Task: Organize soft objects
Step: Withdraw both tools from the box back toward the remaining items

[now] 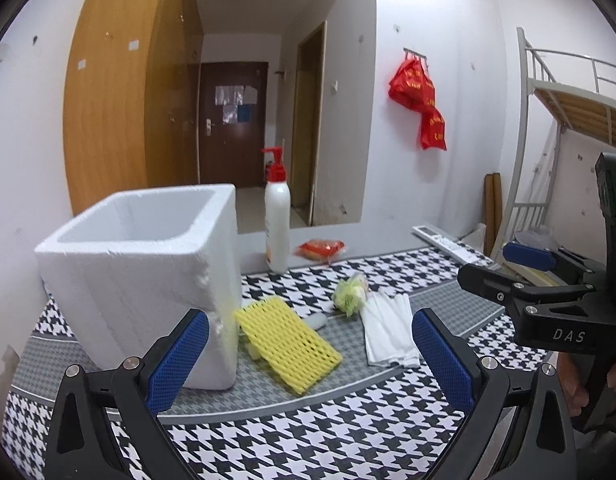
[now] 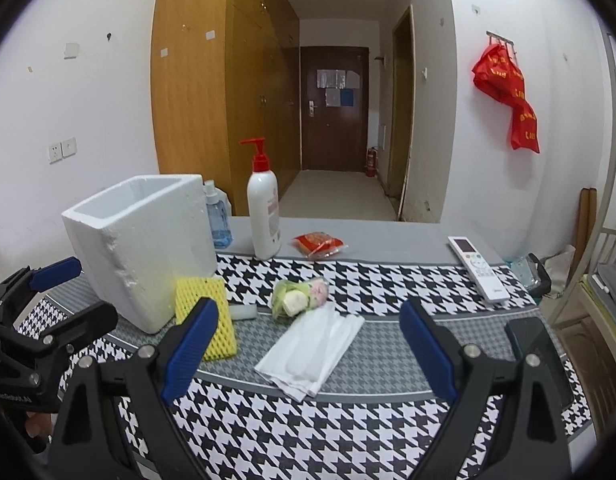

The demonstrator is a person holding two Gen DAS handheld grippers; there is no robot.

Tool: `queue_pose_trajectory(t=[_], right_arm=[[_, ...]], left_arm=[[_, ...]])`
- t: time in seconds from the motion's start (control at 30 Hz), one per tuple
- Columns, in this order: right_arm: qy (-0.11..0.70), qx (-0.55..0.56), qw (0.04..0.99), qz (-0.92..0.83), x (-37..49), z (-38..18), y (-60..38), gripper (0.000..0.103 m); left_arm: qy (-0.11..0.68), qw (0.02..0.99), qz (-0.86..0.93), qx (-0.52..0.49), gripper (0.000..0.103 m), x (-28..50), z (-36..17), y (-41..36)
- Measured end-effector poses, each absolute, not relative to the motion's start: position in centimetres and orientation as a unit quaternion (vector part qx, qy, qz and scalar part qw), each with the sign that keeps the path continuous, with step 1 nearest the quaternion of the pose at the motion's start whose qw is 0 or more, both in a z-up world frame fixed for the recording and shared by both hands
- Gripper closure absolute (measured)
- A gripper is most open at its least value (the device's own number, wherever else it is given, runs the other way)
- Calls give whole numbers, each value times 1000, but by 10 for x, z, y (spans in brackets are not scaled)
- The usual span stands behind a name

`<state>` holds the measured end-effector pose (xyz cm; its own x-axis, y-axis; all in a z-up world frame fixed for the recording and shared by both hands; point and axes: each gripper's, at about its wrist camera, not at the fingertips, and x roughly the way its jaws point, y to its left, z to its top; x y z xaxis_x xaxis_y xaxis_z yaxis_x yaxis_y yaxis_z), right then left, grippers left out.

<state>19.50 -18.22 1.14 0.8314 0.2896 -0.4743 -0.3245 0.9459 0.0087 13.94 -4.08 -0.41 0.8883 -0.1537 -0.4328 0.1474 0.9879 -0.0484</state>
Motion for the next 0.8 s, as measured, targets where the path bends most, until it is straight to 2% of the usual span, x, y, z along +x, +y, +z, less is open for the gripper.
queue_pose_trajectory(t=[0.8], right_arm=[[294,-24,945,144,225,-25,-200,9]], left_arm=[[317,943,-100,-19,1,178,-43,-49]])
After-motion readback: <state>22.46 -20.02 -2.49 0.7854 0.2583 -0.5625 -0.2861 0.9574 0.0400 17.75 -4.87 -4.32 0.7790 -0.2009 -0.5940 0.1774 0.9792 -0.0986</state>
